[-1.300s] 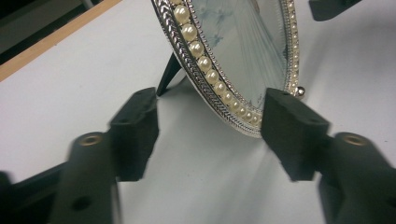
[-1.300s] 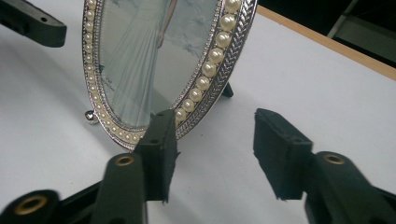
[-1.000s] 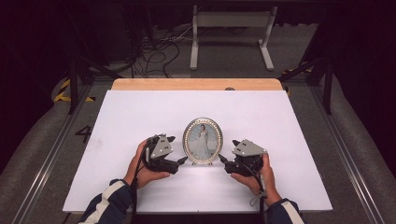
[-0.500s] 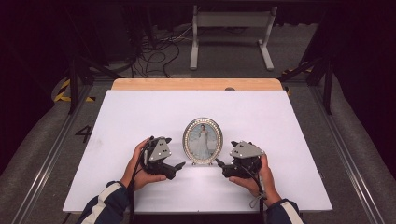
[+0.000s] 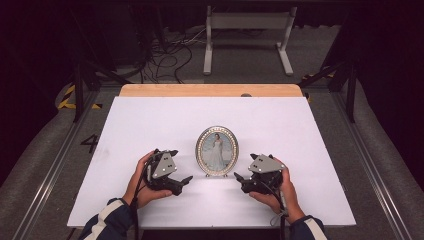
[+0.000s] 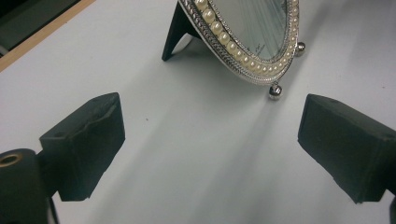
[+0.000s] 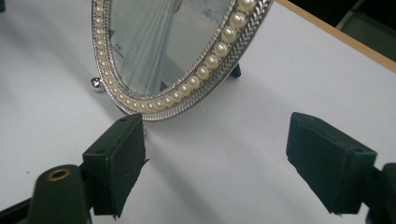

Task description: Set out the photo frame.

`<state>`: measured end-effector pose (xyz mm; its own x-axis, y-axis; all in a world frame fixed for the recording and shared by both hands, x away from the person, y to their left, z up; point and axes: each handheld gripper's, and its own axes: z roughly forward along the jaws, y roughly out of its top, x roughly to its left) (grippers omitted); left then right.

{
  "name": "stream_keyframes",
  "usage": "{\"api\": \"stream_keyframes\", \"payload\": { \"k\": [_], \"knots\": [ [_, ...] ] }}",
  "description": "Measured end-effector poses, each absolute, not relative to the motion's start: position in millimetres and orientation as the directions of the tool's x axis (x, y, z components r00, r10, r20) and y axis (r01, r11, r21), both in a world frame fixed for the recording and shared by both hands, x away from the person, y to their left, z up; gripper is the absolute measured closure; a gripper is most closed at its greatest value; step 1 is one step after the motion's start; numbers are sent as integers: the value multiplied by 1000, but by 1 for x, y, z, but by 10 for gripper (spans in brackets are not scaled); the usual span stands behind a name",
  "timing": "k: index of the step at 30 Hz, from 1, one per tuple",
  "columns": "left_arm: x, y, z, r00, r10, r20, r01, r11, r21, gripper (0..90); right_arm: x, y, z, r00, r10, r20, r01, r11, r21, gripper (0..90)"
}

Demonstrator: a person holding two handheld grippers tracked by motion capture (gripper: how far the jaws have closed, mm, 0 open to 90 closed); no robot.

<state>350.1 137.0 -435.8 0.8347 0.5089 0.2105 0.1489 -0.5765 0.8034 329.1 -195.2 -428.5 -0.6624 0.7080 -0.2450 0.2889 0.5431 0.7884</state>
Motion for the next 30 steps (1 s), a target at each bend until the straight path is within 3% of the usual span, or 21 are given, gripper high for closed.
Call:
{"api": "stream_keyframes", "payload": {
  "k": [30],
  "knots": [
    [326, 203, -444, 786, 576, 225, 199, -580, 790, 84, 313, -248, -437, -592, 762, -262, 330, 526, 784, 186]
  ]
}}
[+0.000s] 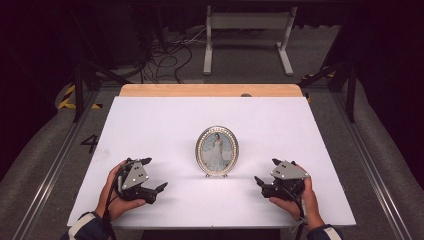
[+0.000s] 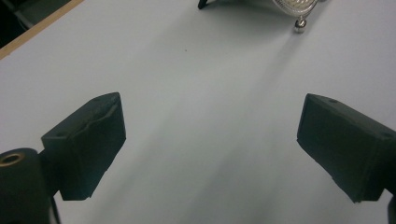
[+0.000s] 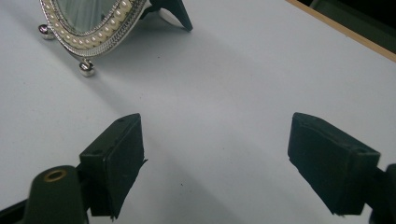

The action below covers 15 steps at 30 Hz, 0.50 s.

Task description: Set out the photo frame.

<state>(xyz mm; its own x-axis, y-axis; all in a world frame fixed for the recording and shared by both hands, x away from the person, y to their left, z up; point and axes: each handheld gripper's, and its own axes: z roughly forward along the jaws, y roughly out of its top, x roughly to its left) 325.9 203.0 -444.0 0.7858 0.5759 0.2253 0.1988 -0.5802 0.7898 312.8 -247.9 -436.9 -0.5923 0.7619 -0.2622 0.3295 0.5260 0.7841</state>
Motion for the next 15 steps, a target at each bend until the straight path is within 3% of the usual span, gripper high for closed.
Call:
{"api": "stream_keyframes", "payload": {
  "k": [15],
  "knots": [
    [319, 234, -451, 752, 630, 193, 249, -543, 802, 84, 303, -280, -440, -546, 805, -232, 341, 466, 816, 168]
  ]
}}
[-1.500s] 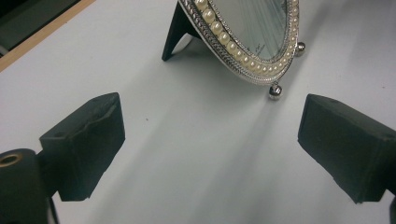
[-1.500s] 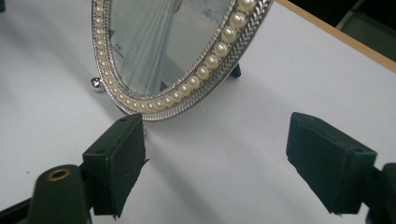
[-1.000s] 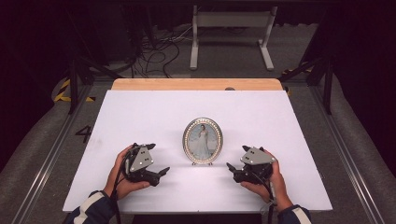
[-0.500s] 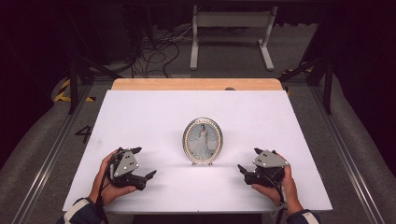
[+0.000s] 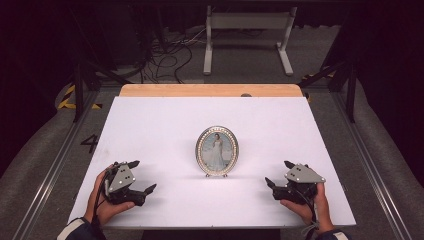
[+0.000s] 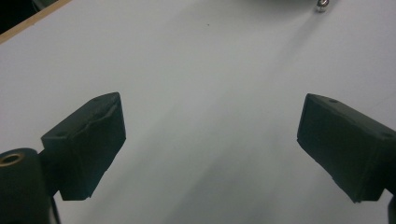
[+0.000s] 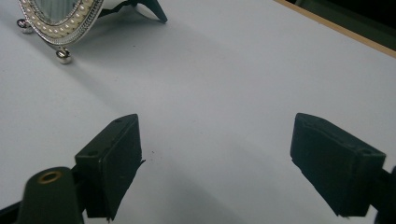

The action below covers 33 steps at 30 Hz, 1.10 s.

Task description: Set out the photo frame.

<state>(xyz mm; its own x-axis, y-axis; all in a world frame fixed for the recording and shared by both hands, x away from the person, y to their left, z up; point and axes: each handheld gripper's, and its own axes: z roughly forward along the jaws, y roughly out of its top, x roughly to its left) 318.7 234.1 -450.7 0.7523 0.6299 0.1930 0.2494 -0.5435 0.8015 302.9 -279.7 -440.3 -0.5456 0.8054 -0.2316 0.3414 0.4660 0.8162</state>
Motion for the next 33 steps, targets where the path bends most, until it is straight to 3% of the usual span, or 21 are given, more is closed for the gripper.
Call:
{"api": "stream_keyframes", "payload": {
  "k": [33],
  "knots": [
    [307, 281, -460, 693, 711, 124, 340, -472, 813, 86, 287, -316, -451, -477, 861, -179, 392, 391, 833, 165]
  ]
}}
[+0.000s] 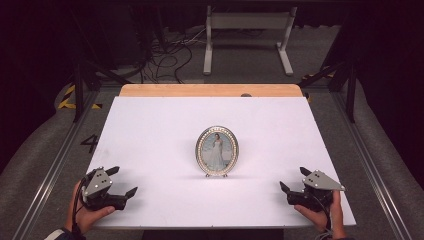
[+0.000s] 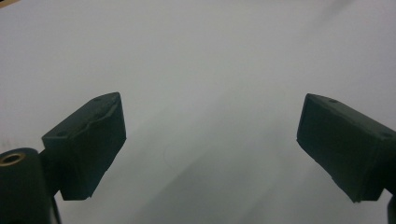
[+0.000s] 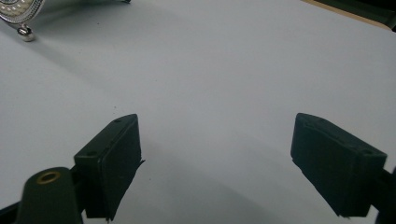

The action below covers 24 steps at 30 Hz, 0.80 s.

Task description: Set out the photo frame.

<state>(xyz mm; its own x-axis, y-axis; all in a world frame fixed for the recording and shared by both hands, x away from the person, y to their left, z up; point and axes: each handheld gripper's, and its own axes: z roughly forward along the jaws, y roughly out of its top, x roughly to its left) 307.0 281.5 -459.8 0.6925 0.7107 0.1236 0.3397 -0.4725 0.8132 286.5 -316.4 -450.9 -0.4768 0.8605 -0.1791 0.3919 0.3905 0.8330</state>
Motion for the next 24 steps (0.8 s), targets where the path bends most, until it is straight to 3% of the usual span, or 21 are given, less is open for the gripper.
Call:
{"api": "stream_keyframes", "payload": {
  "k": [24],
  "knots": [
    [308, 281, -461, 688, 714, 127, 343, -475, 811, 86, 286, -317, -452, -475, 860, -186, 388, 395, 833, 174]
  ]
}}
